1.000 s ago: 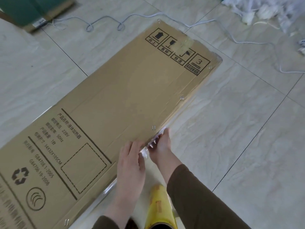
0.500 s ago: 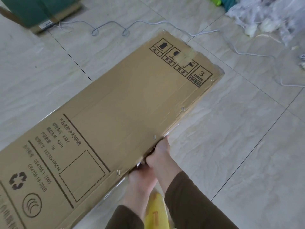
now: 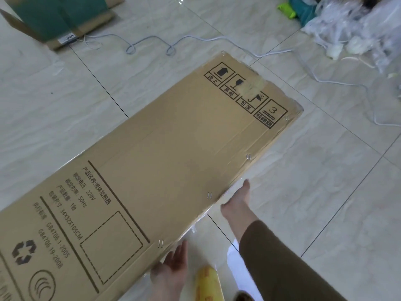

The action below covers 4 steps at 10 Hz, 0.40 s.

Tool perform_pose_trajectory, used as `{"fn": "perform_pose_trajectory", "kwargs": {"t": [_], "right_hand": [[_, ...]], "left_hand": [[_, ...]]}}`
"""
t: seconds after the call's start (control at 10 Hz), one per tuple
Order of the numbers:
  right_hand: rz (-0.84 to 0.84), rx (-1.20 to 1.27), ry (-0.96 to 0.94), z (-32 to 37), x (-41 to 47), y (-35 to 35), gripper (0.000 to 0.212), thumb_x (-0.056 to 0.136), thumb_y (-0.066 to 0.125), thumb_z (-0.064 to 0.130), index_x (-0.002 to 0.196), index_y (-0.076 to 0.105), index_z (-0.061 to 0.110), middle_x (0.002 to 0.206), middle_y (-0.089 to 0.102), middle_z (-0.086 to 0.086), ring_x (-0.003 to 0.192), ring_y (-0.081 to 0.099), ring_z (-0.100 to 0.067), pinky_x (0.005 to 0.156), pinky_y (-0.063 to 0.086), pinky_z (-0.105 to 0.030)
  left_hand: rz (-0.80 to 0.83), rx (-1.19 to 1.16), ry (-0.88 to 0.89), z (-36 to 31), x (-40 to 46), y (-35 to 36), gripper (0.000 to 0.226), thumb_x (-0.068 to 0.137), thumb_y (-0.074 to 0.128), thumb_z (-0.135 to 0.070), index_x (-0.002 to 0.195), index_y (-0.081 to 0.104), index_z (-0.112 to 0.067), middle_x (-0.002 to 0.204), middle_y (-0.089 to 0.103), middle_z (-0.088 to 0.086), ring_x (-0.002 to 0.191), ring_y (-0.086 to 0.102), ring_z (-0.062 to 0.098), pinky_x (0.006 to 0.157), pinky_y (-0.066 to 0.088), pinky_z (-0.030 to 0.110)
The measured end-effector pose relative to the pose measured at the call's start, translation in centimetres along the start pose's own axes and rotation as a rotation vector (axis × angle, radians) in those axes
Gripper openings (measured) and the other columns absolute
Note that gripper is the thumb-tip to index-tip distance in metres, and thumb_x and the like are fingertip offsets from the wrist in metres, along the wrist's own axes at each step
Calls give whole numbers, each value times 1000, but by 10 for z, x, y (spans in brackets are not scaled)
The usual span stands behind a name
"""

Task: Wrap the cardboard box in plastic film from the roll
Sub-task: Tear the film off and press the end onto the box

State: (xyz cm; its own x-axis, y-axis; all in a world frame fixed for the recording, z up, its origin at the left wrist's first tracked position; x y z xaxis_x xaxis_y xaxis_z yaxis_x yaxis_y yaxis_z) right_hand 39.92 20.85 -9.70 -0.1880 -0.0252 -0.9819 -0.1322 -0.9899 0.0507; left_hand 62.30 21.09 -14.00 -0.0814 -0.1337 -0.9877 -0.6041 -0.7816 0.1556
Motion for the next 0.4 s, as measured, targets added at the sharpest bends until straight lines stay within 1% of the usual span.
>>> {"fn": "perform_pose_trajectory", "kwargs": {"t": [0.1, 0.2, 0.3, 0.4], "right_hand": [[181, 31, -141, 29, 11, 24, 50, 90, 45, 63, 97, 83, 31, 115, 78, 2, 101, 76, -26, 91, 62, -43], [198, -55, -241, 38, 13, 19, 35, 90, 47, 51, 91, 78, 34, 114, 73, 5, 95, 75, -21, 92, 60, -38], [150, -20, -198, 51, 11, 16, 47, 95, 41, 66, 115, 68, 33, 144, 60, 6, 134, 58, -19, 117, 42, -38], [239, -82, -206, 64, 13, 27, 62, 97, 37, 70, 129, 68, 27, 146, 63, -1, 136, 57, -27, 121, 38, -44]], "left_hand": [[-1, 12, 55, -15, 1, 2, 50, 101, 40, -31, 143, 45, -3, 142, 51, 16, 129, 50, 37, 102, 45, 44], [-37, 76, 131, -9, -4, -8, 48, 104, 34, -29, 143, 37, -2, 146, 44, 19, 130, 48, 41, 100, 47, 52], [-88, 130, 115, -9, -2, -3, 51, 105, 31, -29, 147, 30, 0, 147, 40, 21, 132, 45, 40, 100, 48, 51], [-39, 145, 119, 0, -6, 9, 48, 101, 41, -26, 142, 42, 0, 139, 51, 20, 124, 54, 41, 89, 54, 54]]}}
Point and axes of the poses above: each hand's wrist, its own x-axis towards the middle knuckle, its own y-axis out of the palm, z = x × y, the point moved 4 cm from there along x, towards the middle knuckle
